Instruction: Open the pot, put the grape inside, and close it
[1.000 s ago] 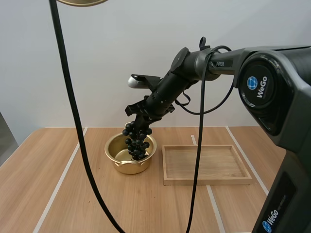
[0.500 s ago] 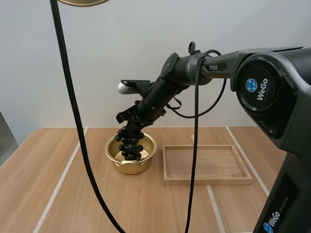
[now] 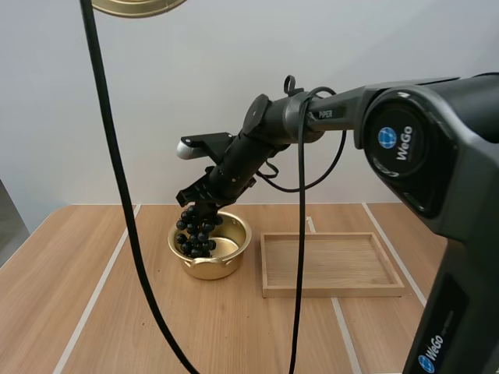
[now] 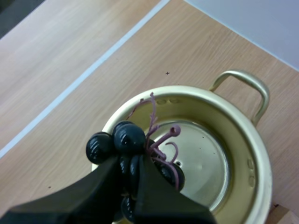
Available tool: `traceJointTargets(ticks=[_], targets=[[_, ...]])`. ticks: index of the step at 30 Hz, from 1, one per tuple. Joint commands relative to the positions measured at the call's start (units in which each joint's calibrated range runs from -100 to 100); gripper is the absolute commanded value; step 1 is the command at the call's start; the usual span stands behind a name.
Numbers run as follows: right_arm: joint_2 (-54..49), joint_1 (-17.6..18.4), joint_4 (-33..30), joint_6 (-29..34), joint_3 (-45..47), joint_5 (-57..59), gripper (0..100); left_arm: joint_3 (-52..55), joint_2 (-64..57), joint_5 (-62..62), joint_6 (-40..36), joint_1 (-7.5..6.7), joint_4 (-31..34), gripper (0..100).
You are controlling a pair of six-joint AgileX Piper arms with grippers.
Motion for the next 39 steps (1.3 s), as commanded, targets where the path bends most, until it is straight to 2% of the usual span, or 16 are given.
traceJointTargets(ticks=[1,12,19,24,39], targets=[[3.08,-0.05,-0.29,-0.30,0.12,-0.78,0,-0.27,-0.37,-0.67,-0.28,0.06,-0.42,0],[7.20,-0.13,-3.71,-0.64,0.12,-9.22,0,-0.27,-0.37,0.78,-0.28,0.06,0.87,0],[7.20,-1.97,-4.98,-0.30,0.12,-12.14,0,-0.27,-0.37,0.76,-0.28,0.06,1.40,0],[7.20,-3.36,-4.72,-0.30,0.12,-11.71,0,-0.27,-0.37,0.76,-0.28,0.06,1.40,0],[7.20,-3.12,-3.20,-0.41,0.12,-7.93,0,-0.27,-0.37,0.76,-0.28,0.06,1.28,0]])
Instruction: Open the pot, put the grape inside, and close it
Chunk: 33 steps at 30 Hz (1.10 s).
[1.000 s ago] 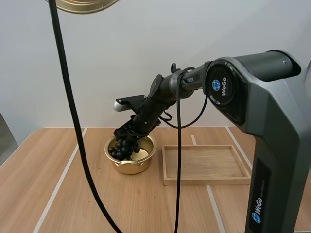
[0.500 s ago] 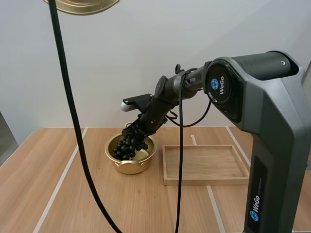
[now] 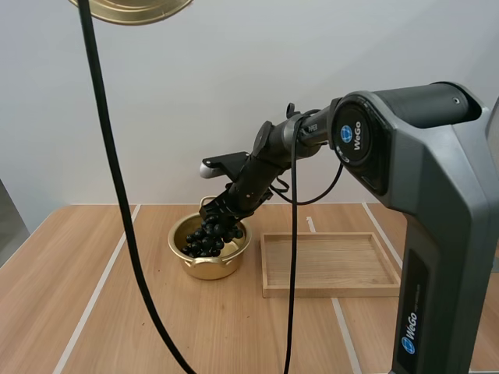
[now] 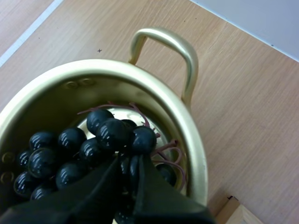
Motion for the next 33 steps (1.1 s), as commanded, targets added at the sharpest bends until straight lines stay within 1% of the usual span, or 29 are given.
traceJointTargets(ticks=[1,8,11,25,26,27,30,31,32,33], targets=[[-0.44,-0.03,0.20,-0.31,0.12,0.89,0,-0.27,-0.37,-1.14,-0.20,0.06,0.10,0],[1.45,-0.03,0.20,-0.31,0.12,2.64,0,-0.27,-0.37,-1.14,-0.20,0.06,-0.01,0],[2.21,-0.03,1.19,-0.31,0.12,2.83,0,-0.27,-0.37,-1.14,-0.20,0.06,-0.01,0],[2.19,-0.03,1.49,-0.29,0.12,2.83,0,-0.27,-0.37,-1.14,-0.20,0.06,-0.14,0],[2.19,-0.03,1.60,-0.29,0.12,2.83,5,-0.27,-0.37,-1.14,-0.20,0.06,-0.14,0],[2.19,-0.03,1.60,-0.29,0.12,2.83,15,-0.27,-0.37,-1.14,-0.20,0.06,-0.14,0],[2.19,-0.03,2.33,-0.29,0.12,2.83,59,-0.27,-0.37,-1.14,-0.20,0.06,-0.14,0],[2.19,-0.03,2.33,-0.29,0.00,2.83,71,-0.27,-0.37,-1.14,-0.20,0.06,-0.14,0],[2.19,-0.03,2.33,-0.29,0.00,2.83,81,-0.27,-0.37,-1.14,-0.20,0.06,-0.14,0],[2.19,-0.03,2.33,-0.29,0.00,2.65,84,-0.27,-0.37,-1.14,-0.20,0.06,-0.14,0]])
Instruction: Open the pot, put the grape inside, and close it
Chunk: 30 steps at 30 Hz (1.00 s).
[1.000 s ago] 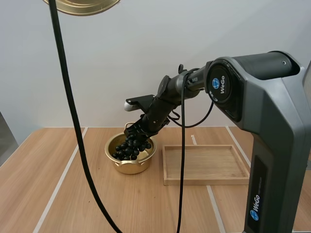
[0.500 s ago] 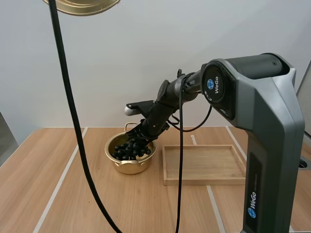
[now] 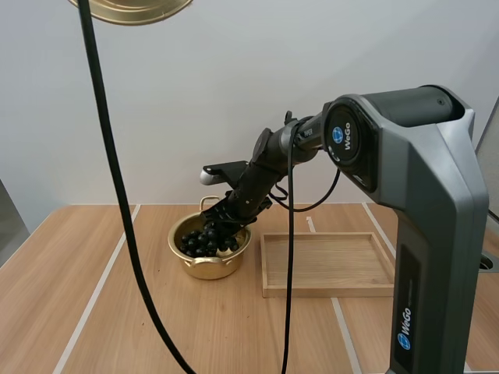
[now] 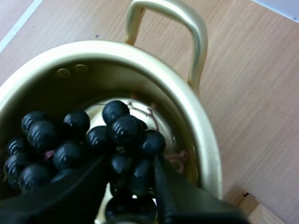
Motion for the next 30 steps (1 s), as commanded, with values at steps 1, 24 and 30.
traceJointTargets(ticks=[1,24,30], targets=[[-0.56,-0.03,0.66,-0.29,0.00,0.98,85,-0.27,-0.37,-1.14,-0.20,0.06,-0.14,0],[-6.43,-0.03,0.68,0.67,-4.09,4.05,83,-0.27,-0.37,-0.35,-0.20,0.06,-0.13,0],[-8.00,-0.03,0.55,0.67,-4.09,4.05,83,-0.27,-0.37,0.06,-0.20,0.06,-0.13,0]])
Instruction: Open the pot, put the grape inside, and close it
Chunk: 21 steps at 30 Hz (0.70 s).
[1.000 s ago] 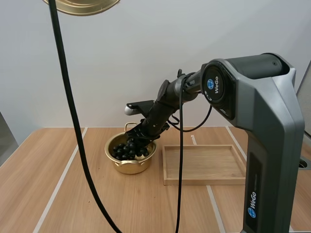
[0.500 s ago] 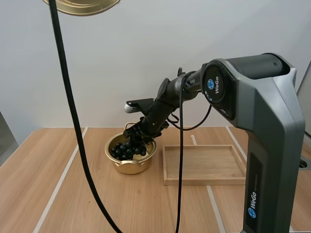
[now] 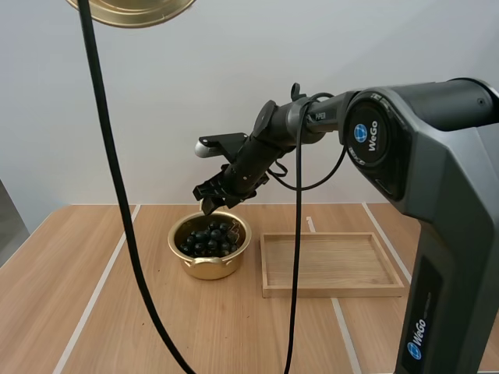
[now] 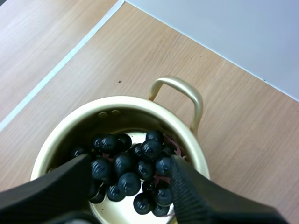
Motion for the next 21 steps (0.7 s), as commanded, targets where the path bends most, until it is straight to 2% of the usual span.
traceJointTargets(ticks=[1,9,21], targets=[[-2.02,-0.13,-0.13,0.37,-0.24,0.67,83,-0.27,-0.37,-0.64,-0.20,0.06,-0.13,0],[-9.26,-2.20,-0.97,0.62,-0.24,0.67,82,-0.27,-0.37,-0.28,-0.20,0.06,-0.01,0],[-24.03,-11.31,-1.19,0.62,-0.24,3.98,82,-0.27,0.02,3.33,-0.20,0.06,-1.39,0]])
